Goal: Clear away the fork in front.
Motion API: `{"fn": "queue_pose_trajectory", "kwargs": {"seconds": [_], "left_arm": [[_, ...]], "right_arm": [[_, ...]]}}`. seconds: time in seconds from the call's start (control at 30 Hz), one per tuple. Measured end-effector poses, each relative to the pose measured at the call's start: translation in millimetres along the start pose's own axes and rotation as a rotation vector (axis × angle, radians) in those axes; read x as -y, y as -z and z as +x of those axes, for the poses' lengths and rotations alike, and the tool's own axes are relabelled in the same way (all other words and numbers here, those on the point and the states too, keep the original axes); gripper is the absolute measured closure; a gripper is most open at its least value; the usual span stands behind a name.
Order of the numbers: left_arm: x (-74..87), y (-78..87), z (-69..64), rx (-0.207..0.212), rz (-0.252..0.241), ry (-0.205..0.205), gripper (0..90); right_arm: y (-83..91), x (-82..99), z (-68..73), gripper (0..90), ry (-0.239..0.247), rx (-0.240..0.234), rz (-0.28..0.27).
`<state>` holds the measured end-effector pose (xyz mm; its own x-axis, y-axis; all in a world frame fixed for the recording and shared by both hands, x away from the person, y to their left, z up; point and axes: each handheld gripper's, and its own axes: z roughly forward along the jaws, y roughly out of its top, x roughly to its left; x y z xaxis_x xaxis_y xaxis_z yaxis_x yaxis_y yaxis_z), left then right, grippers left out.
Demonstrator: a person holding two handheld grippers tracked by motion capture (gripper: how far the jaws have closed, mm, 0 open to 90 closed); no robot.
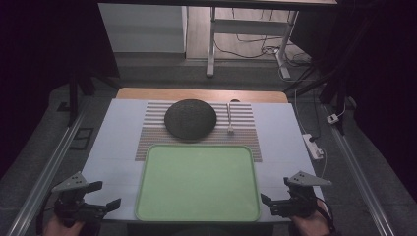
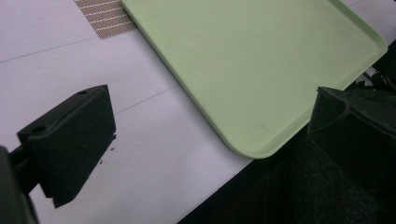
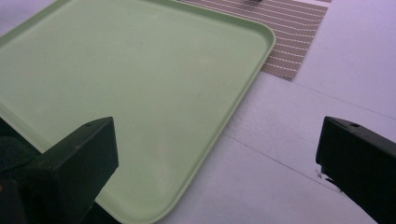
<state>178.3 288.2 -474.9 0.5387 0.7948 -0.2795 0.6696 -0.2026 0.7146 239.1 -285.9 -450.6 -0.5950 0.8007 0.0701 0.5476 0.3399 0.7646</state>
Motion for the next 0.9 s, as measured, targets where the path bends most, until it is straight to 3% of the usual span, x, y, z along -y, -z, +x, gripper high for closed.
{"fn": "queue_pose_trajectory", "kwargs": {"seconds": [0.17, 0.67, 0.9], "left_arm": [[0.2, 0.3, 0.2, 0.002, -0.002, 0.001, 1.1], [0.5, 0.8, 1.0, 0.011, -0.007, 0.001, 0.9], [0.5, 0.8, 0.9, 0.011, -0.008, 0.001, 0.8]], "right_arm": [[-3.5, -1.8, -0.9, 0.0, 0.016, -0.021, 0.011], [-16.5, -14.0, -5.5, 0.0, -0.03, -0.022, 0.004], [-24.2, -19.8, -6.6, 0.0, -0.017, -0.03, 0.001]]}}
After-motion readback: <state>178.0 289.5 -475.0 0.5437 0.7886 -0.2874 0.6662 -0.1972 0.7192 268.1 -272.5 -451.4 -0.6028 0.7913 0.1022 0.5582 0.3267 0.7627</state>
